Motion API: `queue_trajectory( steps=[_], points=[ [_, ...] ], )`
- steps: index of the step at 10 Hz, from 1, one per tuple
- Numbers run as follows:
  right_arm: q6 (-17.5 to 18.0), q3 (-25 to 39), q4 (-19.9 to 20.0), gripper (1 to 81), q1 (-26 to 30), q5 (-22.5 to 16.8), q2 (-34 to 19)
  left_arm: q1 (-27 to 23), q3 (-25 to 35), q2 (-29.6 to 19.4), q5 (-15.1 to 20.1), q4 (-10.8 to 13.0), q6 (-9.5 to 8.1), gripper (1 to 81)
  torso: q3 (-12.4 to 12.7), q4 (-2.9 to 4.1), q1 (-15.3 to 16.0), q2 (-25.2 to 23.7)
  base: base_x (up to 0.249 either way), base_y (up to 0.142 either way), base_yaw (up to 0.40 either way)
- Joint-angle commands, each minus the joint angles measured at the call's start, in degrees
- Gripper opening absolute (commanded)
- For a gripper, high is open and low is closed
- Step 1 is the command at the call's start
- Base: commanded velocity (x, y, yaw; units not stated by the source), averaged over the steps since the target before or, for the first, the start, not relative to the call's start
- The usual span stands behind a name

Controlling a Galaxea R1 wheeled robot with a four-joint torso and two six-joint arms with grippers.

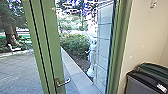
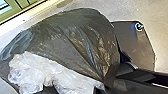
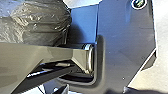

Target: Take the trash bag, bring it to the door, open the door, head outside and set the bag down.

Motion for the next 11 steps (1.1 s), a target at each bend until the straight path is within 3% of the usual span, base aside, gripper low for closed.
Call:
queue_trajectory(
  steps=[1,4,7,11],
  points=[
    [-0.2,0.7,0.1,81.1,2.6,-2.6,-0.3,-3.4,0.1,-0.3,2.5,-0.1,0.41,1.0,0.0,0.0,0.0,0.0,0.0,0.0,0.162],
    [-0.3,3.2,0.1,81.1,2.6,-2.3,-1.7,-1.9,0.5,-1.4,-1.3,0.1,0.5,1.0,0.0,0.0,0.0,0.0,0.0,0.0,0.165],
    [-0.3,10.7,0.0,81.1,2.4,-2.3,-6.0,-1.0,1.0,-1.8,-1.7,0.3,0.5,1.0,0.0,-0.02,0.0,0.0,0.0,0.0,0.183],
    [-0.3,11.0,0.0,81.1,1.9,-1.8,-6.5,-0.2,5.6,-4.9,-2.4,0.5,0.59,1.0,0.0,-0.02,0.0,0.0,0.0,0.0,0.187]
  ],
)
